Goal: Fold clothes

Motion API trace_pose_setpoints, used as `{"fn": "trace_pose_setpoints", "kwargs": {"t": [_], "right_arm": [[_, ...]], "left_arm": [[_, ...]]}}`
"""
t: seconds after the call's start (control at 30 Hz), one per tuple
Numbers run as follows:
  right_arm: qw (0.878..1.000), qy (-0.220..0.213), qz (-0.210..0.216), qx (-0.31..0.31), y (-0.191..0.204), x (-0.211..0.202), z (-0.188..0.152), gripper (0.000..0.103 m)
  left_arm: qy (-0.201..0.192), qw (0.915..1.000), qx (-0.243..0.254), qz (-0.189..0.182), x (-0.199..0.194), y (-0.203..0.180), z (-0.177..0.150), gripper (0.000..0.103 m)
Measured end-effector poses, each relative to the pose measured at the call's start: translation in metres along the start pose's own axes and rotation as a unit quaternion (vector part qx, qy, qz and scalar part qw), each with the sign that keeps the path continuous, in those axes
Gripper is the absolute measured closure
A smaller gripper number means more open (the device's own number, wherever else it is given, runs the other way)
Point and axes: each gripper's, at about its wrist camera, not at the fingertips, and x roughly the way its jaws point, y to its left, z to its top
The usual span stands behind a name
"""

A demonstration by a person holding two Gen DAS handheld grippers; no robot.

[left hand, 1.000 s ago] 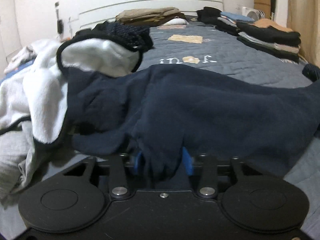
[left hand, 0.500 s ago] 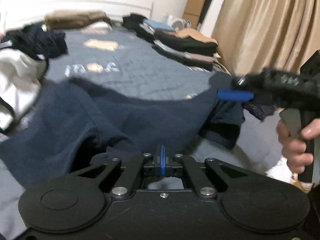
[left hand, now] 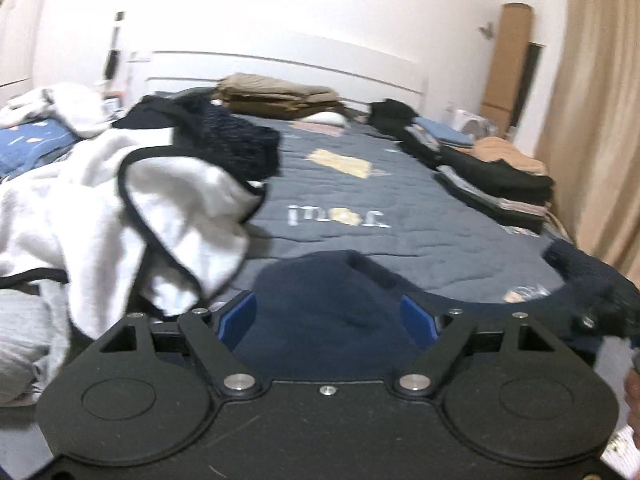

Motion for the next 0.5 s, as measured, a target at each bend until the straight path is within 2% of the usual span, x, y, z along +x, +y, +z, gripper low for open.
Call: {"fn": "trace_pose_setpoints", "kwargs": {"t": [0.13,0.3,0.43,0.5], "right_arm": [[0.999,0.014,0.041,-0.012,0.022,0.017,-0.008,0.024],[0.998,0.049,0.032,-0.033,0.041,0.050,-0.024,0.023],[0.997,0.074,0.021,-0.029,0.044,0.070,-0.030,0.023],[0.996,0.077,0.023,-0.028,0.045,0.077,-0.031,0.023]], "left_arm": [[0.001,0.9997,-0.020,0.015,0.003,0.018,0.005,0.022],[0.015,0.9988,-0.034,0.031,0.016,0.036,0.007,0.022],[0.044,0.9955,-0.083,0.015,0.047,0.062,0.016,0.022],[0.069,0.9920,-0.105,-0.013,0.071,0.075,0.020,0.022]]}}
